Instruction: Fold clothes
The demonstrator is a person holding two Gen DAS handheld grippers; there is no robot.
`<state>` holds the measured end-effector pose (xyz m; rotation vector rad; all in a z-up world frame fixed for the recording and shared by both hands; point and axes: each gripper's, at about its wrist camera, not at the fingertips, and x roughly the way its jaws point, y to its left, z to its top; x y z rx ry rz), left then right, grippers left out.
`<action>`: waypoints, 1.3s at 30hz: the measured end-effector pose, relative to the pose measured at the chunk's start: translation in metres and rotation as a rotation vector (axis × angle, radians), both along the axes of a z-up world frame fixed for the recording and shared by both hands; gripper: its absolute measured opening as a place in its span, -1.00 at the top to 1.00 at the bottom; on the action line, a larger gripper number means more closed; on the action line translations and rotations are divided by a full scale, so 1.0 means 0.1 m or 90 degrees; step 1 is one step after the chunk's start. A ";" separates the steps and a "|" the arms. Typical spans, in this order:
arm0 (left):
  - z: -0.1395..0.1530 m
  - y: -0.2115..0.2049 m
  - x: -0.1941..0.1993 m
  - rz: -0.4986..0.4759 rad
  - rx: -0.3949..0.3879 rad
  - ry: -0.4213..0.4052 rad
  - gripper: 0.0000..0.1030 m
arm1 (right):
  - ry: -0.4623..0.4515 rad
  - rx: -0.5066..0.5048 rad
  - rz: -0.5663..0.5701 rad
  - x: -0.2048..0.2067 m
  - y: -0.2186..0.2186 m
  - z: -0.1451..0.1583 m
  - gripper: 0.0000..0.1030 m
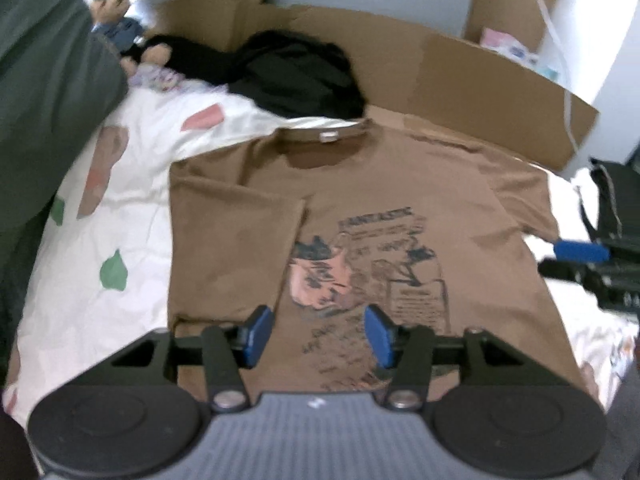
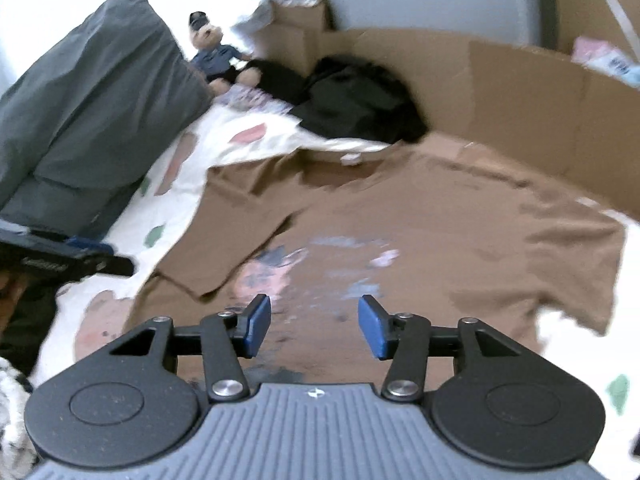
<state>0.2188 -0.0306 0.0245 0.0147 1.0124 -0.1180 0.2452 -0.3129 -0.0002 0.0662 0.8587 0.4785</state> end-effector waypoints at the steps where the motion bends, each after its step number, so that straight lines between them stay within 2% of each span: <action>1: 0.08 -0.05 -0.06 0.002 0.000 -0.009 -0.15 | -0.002 0.003 -0.012 -0.02 -0.11 0.04 -0.04; 3: 0.17 -0.11 -0.14 0.019 -0.002 -0.021 -0.22 | -0.001 0.013 -0.028 -0.05 -0.26 0.09 -0.04; 8: 0.39 -0.25 -0.30 0.035 -0.005 -0.043 -0.23 | 0.002 0.036 -0.067 -0.16 -0.67 0.24 -0.04; 10: 0.43 -0.25 -0.32 0.050 -0.022 -0.045 -0.23 | 0.001 0.043 -0.071 -0.21 -0.78 0.29 -0.04; 14: 0.50 -0.39 -0.42 0.030 -0.010 -0.058 -0.22 | -0.043 0.075 -0.119 -0.37 -1.15 0.44 -0.04; 16: 0.51 -0.44 -0.45 0.026 -0.006 -0.062 -0.22 | -0.055 0.070 -0.143 -0.42 -1.30 0.46 -0.04; 22: 0.53 -0.58 -0.46 -0.002 0.018 -0.072 -0.22 | -0.045 0.083 -0.171 -0.49 -1.69 0.41 -0.04; 29: 0.59 -0.75 -0.22 -0.065 -0.001 -0.091 -0.18 | -0.072 0.078 -0.212 -0.50 -2.21 0.17 -0.04; 30: 0.56 -0.87 -0.19 -0.081 0.005 -0.094 -0.18 | -0.075 0.076 -0.217 -0.48 -2.25 0.14 -0.04; 32: 0.50 -1.01 -0.06 -0.107 0.010 -0.101 -0.18 | -0.062 0.078 -0.249 -0.37 -2.39 -0.04 -0.04; 35: 0.36 -1.23 0.13 -0.133 0.003 -0.115 -0.18 | -0.020 0.119 -0.285 -0.25 -2.54 -0.32 -0.04; 36: 0.30 -1.29 0.20 -0.136 -0.009 -0.117 -0.13 | -0.014 0.126 -0.292 -0.22 -2.56 -0.38 -0.04; 39: 0.06 -1.51 0.45 -0.151 -0.029 -0.105 0.28 | 0.008 0.139 -0.315 -0.10 -2.63 -0.66 -0.04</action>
